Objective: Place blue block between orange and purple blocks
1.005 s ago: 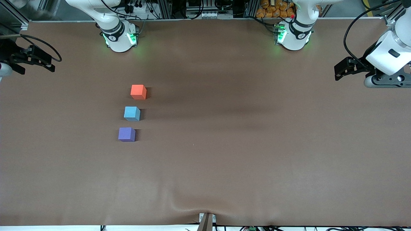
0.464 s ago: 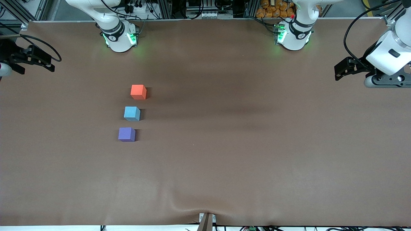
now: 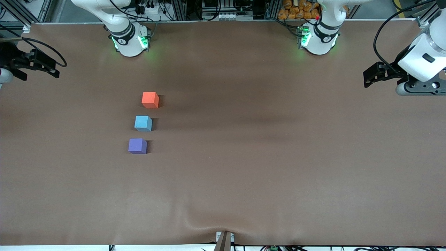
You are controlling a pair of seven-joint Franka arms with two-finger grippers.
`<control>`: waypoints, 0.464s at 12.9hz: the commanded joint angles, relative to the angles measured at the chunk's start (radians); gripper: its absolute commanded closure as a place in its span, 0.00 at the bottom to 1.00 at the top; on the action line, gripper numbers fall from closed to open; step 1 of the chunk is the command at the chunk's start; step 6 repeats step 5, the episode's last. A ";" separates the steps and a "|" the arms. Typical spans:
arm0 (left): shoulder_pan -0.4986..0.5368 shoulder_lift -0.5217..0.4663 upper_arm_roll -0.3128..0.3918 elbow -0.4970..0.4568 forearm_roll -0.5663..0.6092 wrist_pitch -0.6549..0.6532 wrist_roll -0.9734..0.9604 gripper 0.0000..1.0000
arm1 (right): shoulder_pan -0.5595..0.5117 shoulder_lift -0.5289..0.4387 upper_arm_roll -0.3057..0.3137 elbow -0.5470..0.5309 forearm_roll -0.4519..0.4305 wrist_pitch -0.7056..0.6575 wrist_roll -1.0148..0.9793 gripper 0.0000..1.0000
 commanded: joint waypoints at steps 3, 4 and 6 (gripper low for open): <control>0.006 -0.008 -0.002 0.003 -0.015 -0.010 -0.008 0.00 | -0.013 -0.014 0.008 -0.003 -0.008 -0.019 -0.016 0.00; 0.006 -0.008 -0.002 0.005 -0.015 -0.009 -0.008 0.00 | -0.013 -0.014 0.008 -0.003 -0.008 -0.019 -0.016 0.00; 0.006 -0.008 -0.002 0.005 -0.015 -0.010 -0.008 0.00 | -0.014 -0.014 0.010 -0.003 -0.008 -0.020 -0.016 0.00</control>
